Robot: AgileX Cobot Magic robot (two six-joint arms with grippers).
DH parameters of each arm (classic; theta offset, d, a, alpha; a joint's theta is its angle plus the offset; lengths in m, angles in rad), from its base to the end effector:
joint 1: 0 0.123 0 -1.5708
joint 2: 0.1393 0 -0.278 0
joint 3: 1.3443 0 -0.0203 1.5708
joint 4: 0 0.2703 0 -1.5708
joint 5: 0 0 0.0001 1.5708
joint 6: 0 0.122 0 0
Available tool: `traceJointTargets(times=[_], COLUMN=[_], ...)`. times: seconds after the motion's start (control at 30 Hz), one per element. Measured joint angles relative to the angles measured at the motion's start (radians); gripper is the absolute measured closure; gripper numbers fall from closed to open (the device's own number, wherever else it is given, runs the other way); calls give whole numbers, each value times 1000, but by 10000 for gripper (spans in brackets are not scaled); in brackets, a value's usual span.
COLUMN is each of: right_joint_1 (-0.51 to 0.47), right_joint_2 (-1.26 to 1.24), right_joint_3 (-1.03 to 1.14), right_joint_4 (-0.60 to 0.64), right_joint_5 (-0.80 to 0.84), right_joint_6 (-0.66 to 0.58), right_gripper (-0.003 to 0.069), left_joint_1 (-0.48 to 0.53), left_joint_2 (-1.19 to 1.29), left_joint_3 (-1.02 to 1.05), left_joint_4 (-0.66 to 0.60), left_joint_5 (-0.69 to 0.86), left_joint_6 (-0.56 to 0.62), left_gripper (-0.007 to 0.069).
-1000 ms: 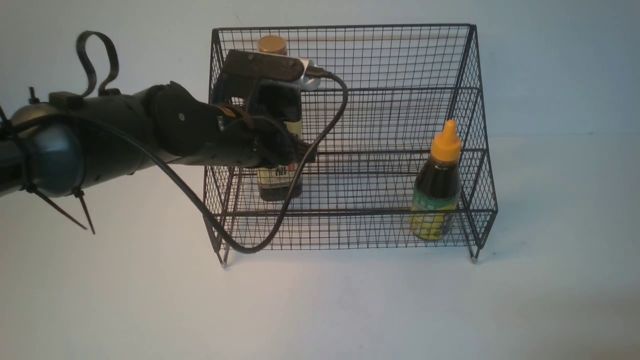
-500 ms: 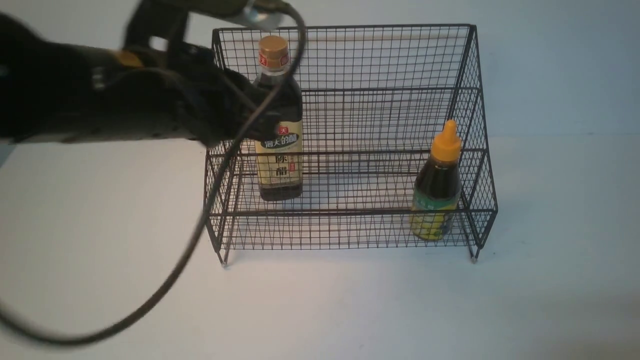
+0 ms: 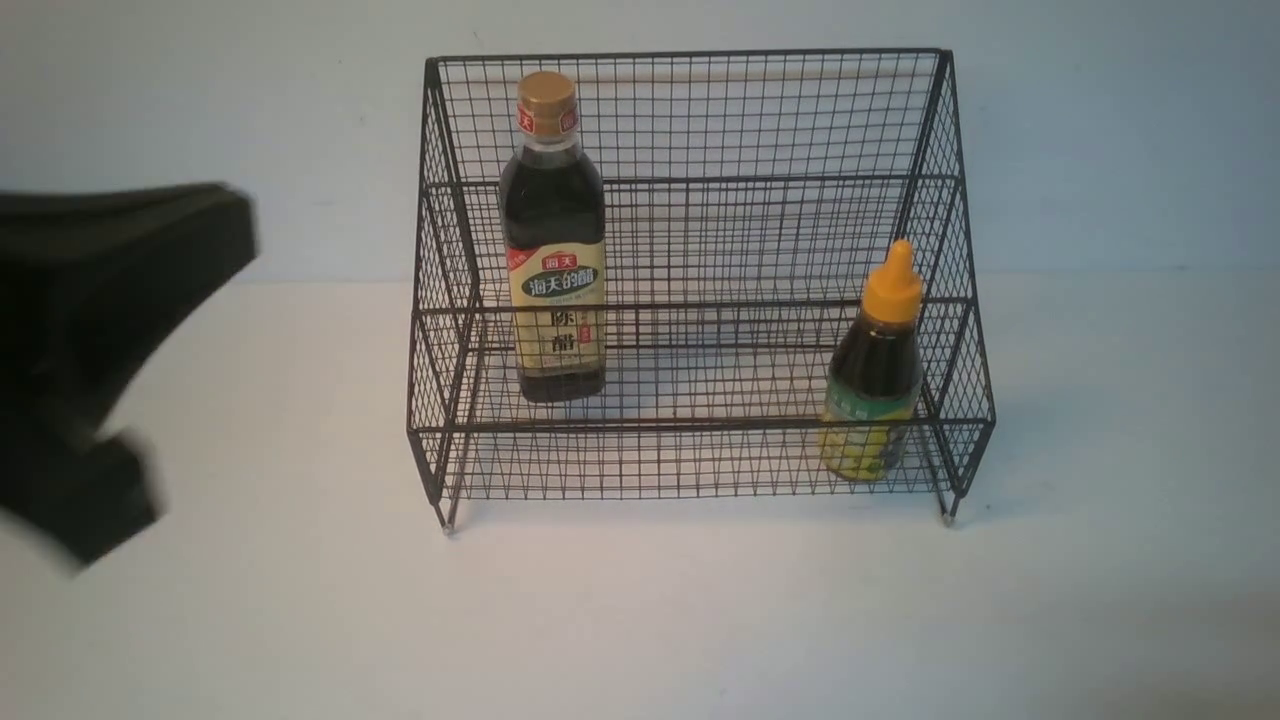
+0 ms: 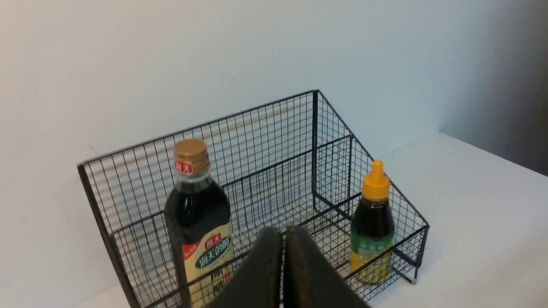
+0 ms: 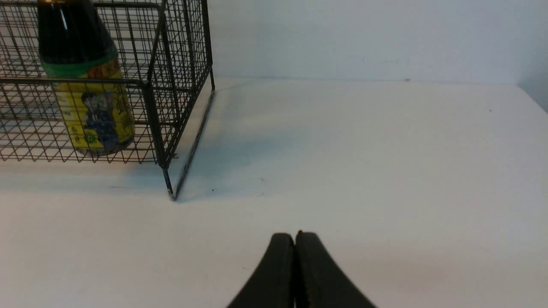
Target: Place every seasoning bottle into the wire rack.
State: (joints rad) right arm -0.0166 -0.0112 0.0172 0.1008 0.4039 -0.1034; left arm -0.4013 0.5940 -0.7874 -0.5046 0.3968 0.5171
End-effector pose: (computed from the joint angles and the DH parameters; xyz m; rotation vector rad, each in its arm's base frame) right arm 0.1078 0.0030 0.1621 -0.0214 1.8913 0.0188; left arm 0.1449 -0.0863 0.3948 0.5076 1.5780 -0.4250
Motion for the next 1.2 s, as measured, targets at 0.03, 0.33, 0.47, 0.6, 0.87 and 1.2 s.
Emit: traceJointTargets(times=[0.03,0.33,0.47,0.6,0.87,1.2], right_joint_1=[0,0,0,0,0,0], right_joint_2=[0,0,0,0,0,0], right_joint_3=[0,0,0,0,0,0], right_joint_4=[0,0,0,0,0,0], right_joint_5=[0,0,0,0,0,0], right_joint_6=[0,0,0,0,0,0], right_gripper=[673,673,673,673,673,673], left_joint_1=[0,0,0,0,105,333], left_joint_2=[-33,-232,-283,-315,-465,-604], left_joint_3=[1,6,6,17,272,712], left_joint_4=[4,32,70,102,364,397], left_joint_5=[11,45,46,45,18,-12], left_joint_6=[0,42,40,3,-349,-364], left_gripper=[629,629,629,629,629,629])
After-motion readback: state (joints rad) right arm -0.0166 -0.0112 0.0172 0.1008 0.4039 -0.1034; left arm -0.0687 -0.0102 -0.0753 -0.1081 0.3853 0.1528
